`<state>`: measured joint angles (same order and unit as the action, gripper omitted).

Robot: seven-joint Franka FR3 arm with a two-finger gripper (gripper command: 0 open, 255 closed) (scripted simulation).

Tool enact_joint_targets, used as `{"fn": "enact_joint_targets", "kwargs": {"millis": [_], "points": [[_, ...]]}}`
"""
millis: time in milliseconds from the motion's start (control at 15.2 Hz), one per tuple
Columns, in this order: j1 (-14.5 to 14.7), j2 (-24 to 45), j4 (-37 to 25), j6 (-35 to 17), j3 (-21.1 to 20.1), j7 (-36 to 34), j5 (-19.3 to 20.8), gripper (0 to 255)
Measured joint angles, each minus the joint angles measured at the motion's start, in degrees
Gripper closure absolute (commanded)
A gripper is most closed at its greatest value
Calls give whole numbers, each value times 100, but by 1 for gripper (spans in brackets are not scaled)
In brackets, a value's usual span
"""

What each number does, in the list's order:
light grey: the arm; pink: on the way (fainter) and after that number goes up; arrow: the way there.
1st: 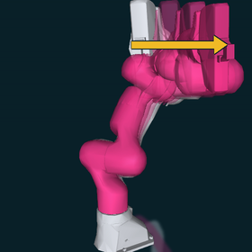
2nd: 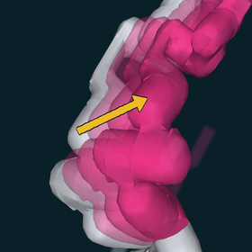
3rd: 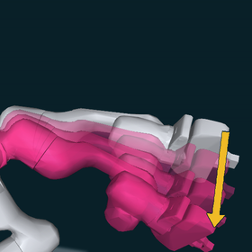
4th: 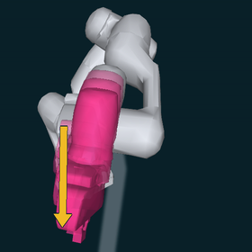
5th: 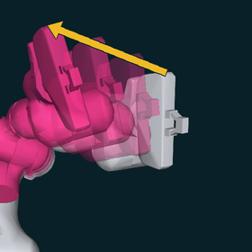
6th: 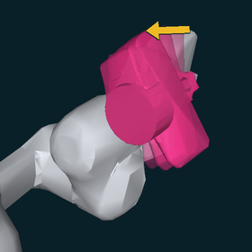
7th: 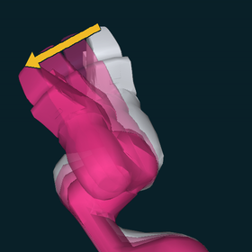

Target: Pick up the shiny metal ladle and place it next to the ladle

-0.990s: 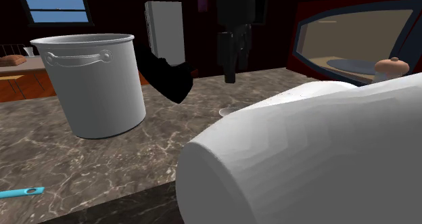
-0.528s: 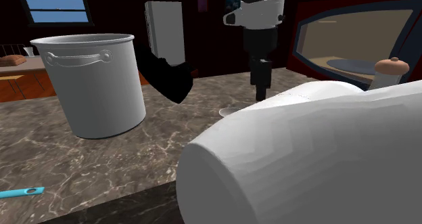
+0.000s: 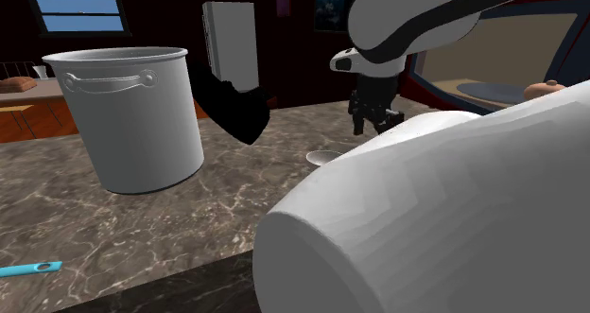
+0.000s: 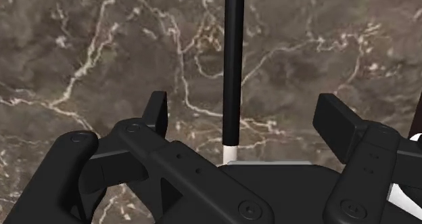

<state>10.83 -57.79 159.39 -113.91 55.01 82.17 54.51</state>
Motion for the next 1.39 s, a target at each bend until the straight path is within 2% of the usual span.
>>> {"fn": "enact_joint_targets", "kwargs": {"millis": [396,858,924,1386], "points": [[162,360,93,-559,601,-34,463,0],[197,419,96,-641,688,-54,525,0],[197,419,96,-641,688,-54,525,255],[172,404,87,-583,666,-49,517,255]]}}
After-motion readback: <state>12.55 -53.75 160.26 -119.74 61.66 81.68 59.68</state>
